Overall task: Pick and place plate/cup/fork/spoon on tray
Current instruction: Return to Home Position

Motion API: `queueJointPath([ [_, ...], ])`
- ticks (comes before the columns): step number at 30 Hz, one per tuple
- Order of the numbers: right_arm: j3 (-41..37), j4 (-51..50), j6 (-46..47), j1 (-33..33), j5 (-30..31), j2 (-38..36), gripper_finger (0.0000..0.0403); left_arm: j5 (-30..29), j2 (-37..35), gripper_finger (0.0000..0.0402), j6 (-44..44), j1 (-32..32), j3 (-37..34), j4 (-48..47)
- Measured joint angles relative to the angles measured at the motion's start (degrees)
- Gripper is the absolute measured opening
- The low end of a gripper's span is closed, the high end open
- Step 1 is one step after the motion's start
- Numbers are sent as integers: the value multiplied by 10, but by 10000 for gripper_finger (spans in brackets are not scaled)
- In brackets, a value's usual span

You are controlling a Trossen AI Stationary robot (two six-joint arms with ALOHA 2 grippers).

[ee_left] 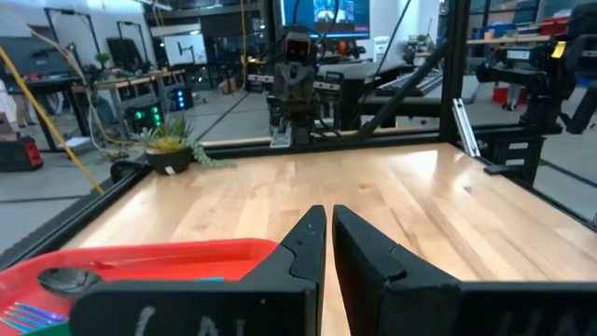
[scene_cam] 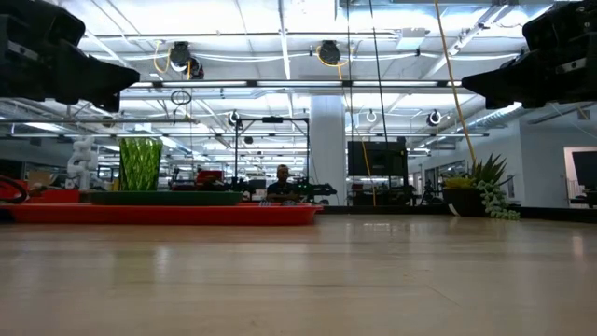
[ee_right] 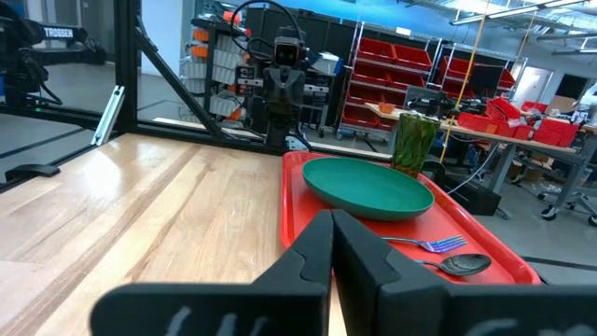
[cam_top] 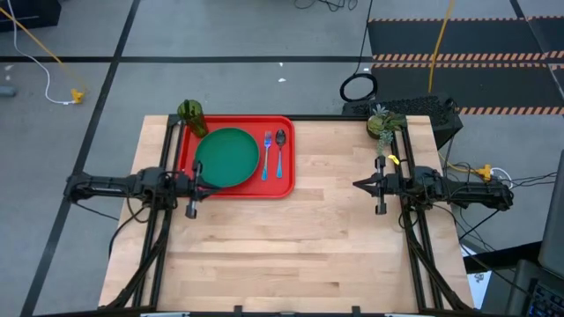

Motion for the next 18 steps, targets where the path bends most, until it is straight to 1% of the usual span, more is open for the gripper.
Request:
queueJointPath([
  [5, 0, 0, 0, 0, 0, 0, 0, 0, -35, 26, 14, -3, 0, -26],
  [12, 0, 0, 0, 0, 0, 0, 0, -4, -34, 26, 34, -3, 1, -27],
  [18, 0, -1, 0, 0, 0, 0, 0, -5, -34, 26, 24, -3, 1, -29],
])
